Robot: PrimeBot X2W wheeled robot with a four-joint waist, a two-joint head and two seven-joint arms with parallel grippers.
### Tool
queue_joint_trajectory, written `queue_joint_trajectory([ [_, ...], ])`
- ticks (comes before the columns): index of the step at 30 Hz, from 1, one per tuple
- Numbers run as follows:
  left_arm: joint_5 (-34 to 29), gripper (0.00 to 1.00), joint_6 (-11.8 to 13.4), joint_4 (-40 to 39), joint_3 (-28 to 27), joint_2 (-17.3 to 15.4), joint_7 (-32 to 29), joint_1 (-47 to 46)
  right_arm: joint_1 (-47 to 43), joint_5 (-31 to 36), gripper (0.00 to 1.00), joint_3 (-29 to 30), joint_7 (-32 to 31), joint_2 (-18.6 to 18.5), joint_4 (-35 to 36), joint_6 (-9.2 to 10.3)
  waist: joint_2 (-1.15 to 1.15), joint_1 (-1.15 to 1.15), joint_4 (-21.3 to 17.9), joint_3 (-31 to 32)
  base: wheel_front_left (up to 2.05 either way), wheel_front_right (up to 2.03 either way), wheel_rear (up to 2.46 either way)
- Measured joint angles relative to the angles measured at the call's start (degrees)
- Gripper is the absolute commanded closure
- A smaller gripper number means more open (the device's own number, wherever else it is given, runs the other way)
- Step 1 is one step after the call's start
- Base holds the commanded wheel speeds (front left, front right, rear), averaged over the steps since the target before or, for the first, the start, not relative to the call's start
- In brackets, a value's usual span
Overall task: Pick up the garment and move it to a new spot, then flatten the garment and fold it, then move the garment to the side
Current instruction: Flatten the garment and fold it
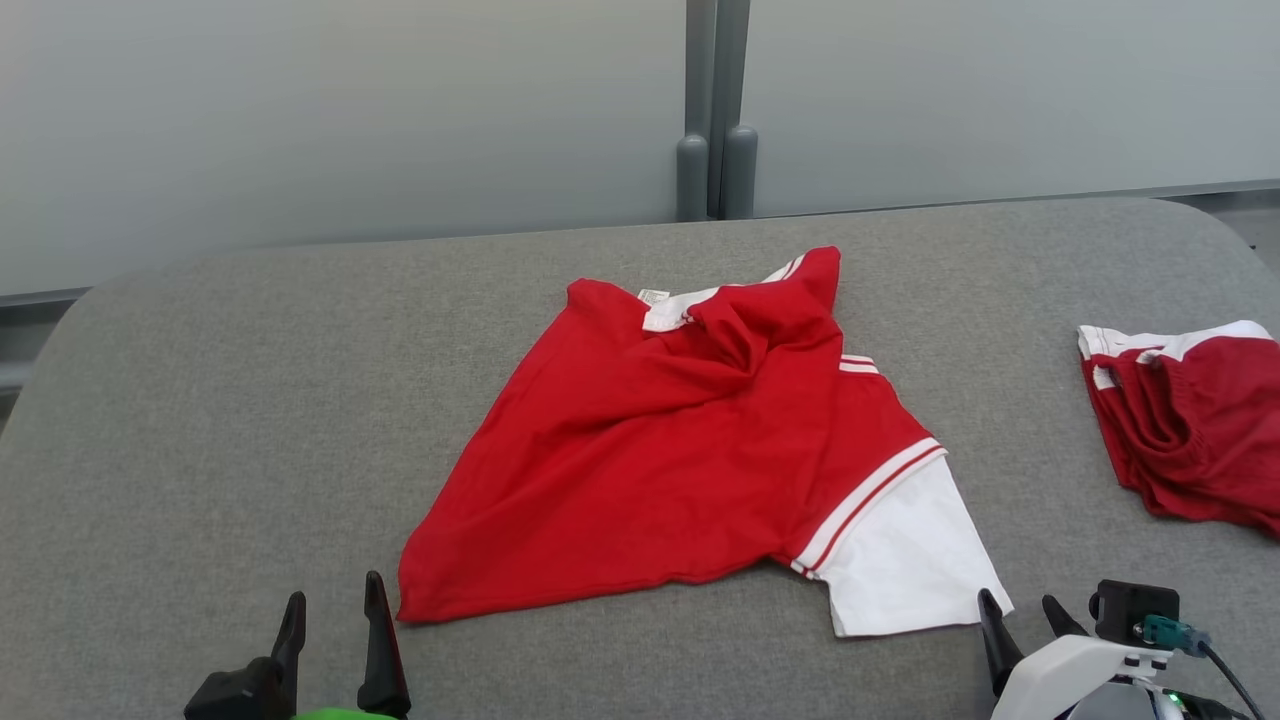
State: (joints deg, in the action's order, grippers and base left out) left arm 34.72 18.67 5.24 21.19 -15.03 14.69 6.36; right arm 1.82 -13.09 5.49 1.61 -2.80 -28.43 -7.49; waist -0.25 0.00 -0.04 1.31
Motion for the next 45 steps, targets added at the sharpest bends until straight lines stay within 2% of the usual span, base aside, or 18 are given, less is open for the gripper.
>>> queue_joint_trajectory([
  [11,0.0,0.00,0.1,0.2,0.0,-0.1,0.0,-0.5,6.5,-0.9,0.00,-1.1,1.4,0.0,-12.2,0.00,0.00,0.00,2.1,-1.0,0.00,0.00,0.00],
  [12,0.0,0.00,0.1,0.2,0.0,-0.1,0.0,-0.5,7.0,-0.9,0.13,-1.1,1.6,-0.1,-12.9,0.00,0.00,0.00,2.3,-1.1,0.00,0.00,0.00],
  [14,0.0,0.00,0.1,0.2,-0.1,-0.1,0.0,-0.5,8.0,-0.9,0.48,-1.1,1.9,-0.2,-14.5,0.00,0.00,0.00,2.5,-1.1,0.00,0.00,0.00],
  [16,0.0,0.00,0.2,0.2,-0.2,-0.2,0.0,-0.6,9.5,-1.0,0.77,-1.3,1.9,-0.2,-16.4,0.00,0.00,0.00,2.6,-1.2,0.00,0.00,0.00],
  [18,0.0,0.00,0.3,0.2,-0.2,-0.2,0.0,-0.6,10.3,-0.8,1.00,-1.3,1.9,-0.2,-17.5,0.00,0.00,0.00,2.6,-1.1,0.00,0.00,0.00],
  [23,0.0,0.00,0.3,0.1,-0.1,-0.2,0.0,-0.6,11.4,-1.5,1.00,-1.5,4.4,-0.1,-17.7,0.00,0.00,0.00,2.4,-1.0,0.00,0.00,0.00],
  [28,0.0,0.00,0.3,-0.2,0.0,-0.2,0.0,-0.6,11.5,-5.0,1.00,-2.4,7.5,0.0,-13.7,0.00,0.00,0.00,1.8,-0.7,0.00,0.00,0.00],
  [34,0.2,0.00,0.5,-0.5,0.2,-0.2,0.0,-0.5,8.6,-5.7,1.00,-1.1,8.2,0.0,-3.0,0.00,0.00,0.00,0.5,-0.2,0.00,0.00,0.00],
  [41,0.5,0.00,0.5,-0.6,0.4,-0.2,0.0,-0.5,-0.1,-5.2,1.00,1.0,2.8,0.0,11.9,0.00,0.00,0.00,-1.0,0.0,0.00,0.00,0.00],
  [45,0.5,0.00,0.4,-0.6,0.6,-0.2,0.0,-0.5,-4.4,-5.0,1.00,3.5,0.9,0.0,16.1,0.00,0.00,0.00,-1.7,-0.1,0.00,0.00,0.00],
])
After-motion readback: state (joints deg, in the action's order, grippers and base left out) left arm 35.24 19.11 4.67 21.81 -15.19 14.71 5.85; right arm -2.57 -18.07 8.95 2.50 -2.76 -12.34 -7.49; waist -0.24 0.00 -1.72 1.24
